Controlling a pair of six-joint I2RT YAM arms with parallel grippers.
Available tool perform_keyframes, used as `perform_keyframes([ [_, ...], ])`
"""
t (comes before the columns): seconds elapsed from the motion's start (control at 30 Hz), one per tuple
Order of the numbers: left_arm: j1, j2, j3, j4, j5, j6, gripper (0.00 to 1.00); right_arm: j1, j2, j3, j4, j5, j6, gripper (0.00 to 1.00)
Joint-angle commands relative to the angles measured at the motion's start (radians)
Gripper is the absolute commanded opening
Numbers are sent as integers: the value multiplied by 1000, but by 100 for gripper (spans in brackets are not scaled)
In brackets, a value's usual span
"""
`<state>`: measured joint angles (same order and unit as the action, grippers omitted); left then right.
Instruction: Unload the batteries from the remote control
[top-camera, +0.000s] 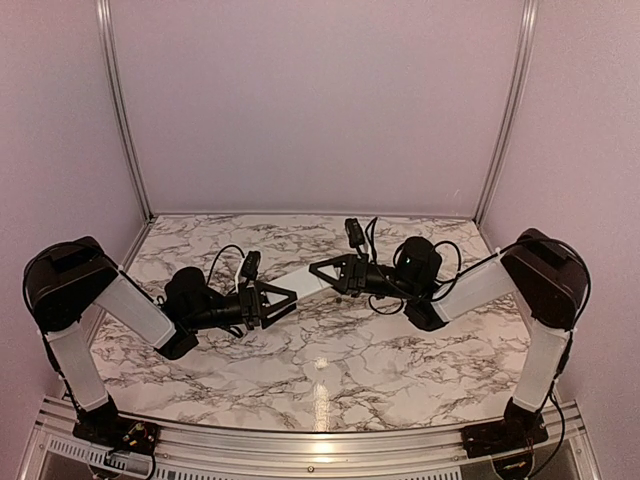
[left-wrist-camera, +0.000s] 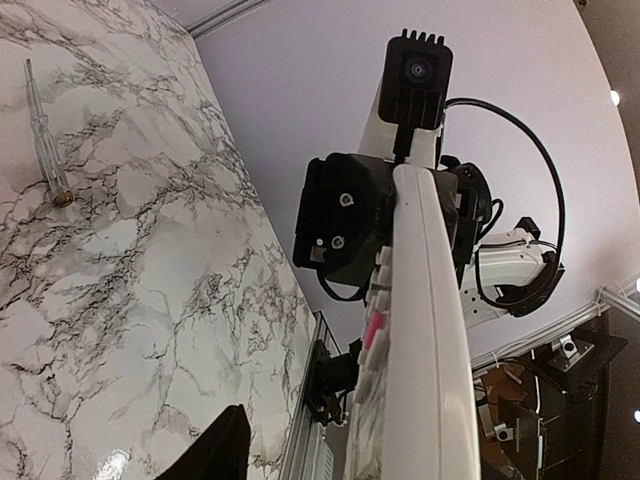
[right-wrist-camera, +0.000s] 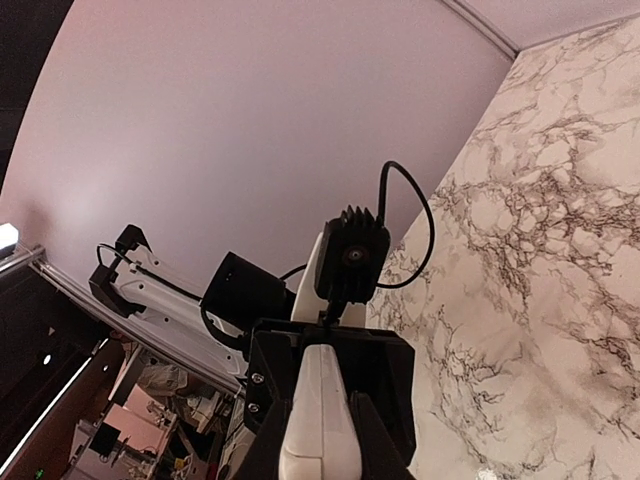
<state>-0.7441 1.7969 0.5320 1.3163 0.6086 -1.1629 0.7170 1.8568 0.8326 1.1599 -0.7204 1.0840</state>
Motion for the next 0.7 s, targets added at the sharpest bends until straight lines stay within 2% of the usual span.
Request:
perform_keyframes([
  [0.0,6,15,19,330,9,-25,54,2,24,6,146,-20,79,0],
  [0.23,11,14,22,337,8,-27,47,1,43,13,155,-26,94,0],
  [0.37,11,16,26,349,5,-29,46,2,51,13,163,-24,103,0],
  [0.5,11,14,32,346,8,-29,47,1,56,18,150,-25,97,0],
  [0.67,11,18,40,350,5,-29,54,1,67,19,149,-25,102,0],
])
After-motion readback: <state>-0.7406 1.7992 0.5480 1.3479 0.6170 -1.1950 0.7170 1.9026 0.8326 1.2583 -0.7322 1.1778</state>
